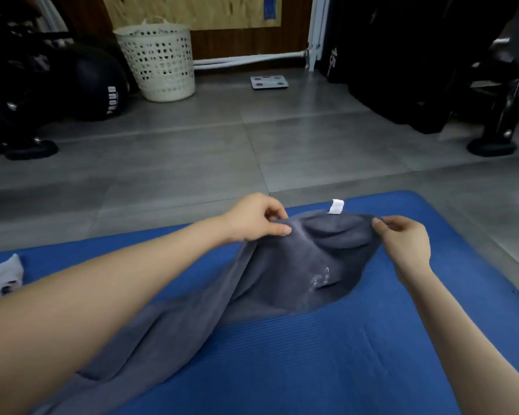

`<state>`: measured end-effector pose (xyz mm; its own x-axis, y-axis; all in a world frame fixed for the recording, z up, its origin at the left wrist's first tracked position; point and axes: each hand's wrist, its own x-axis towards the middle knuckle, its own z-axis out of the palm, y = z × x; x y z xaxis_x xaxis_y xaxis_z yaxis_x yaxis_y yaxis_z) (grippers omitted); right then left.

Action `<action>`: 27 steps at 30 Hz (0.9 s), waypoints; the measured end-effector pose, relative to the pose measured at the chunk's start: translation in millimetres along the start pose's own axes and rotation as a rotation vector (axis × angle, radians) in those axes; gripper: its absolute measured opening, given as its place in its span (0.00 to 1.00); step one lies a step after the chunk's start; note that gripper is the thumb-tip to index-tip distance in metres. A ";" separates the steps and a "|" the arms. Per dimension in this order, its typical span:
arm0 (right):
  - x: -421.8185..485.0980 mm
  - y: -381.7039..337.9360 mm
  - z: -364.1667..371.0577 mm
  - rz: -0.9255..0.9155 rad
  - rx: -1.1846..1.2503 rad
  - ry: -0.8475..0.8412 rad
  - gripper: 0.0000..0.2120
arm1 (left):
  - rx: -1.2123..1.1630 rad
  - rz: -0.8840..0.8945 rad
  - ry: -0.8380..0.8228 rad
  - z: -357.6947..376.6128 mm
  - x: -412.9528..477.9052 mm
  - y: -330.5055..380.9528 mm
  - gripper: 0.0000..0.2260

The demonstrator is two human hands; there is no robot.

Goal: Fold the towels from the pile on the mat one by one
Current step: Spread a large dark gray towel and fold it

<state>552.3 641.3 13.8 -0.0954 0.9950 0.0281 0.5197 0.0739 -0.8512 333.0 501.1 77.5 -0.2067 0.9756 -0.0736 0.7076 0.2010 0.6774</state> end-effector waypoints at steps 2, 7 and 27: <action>1.9 15.0 1.7 -0.017 -0.246 -0.023 0.10 | 0.027 -0.034 -0.072 15.8 6.5 -7.5 0.09; -22.7 32.7 48.0 -0.199 -0.513 -0.130 0.14 | 0.144 -0.169 -0.083 8.7 -18.3 -57.9 0.05; -150.6 30.4 254.9 -0.944 -0.750 -0.542 0.18 | 0.588 -0.545 -0.144 -35.8 -251.5 -314.7 0.13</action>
<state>366.0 476.7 -149.9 -0.9118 0.4017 0.0858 0.3906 0.9126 -0.1209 138.1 189.3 -91.0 -0.5639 0.7212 -0.4023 0.7801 0.6250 0.0270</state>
